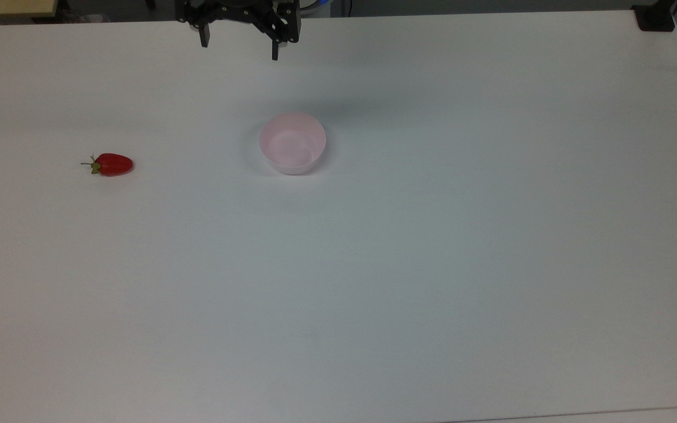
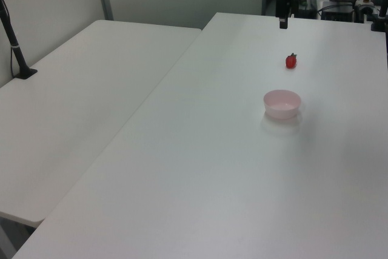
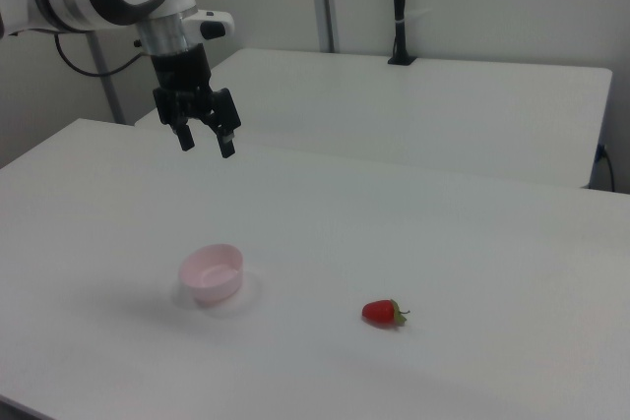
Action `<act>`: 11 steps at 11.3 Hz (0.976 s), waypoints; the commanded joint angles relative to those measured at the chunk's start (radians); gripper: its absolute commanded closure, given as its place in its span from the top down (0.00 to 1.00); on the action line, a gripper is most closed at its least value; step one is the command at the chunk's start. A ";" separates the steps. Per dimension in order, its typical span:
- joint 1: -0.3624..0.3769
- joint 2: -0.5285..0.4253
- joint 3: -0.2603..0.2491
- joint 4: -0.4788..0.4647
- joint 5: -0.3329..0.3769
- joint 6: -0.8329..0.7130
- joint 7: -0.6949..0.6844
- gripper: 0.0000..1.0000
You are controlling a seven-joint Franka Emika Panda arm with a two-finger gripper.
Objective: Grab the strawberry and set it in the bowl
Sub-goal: 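Move the open gripper over toward the red strawberry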
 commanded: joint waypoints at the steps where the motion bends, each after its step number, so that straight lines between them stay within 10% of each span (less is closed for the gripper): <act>1: 0.001 -0.021 -0.013 -0.024 0.017 0.008 0.000 1.00; 11: -0.064 -0.016 -0.016 -0.018 0.020 0.036 -0.105 1.00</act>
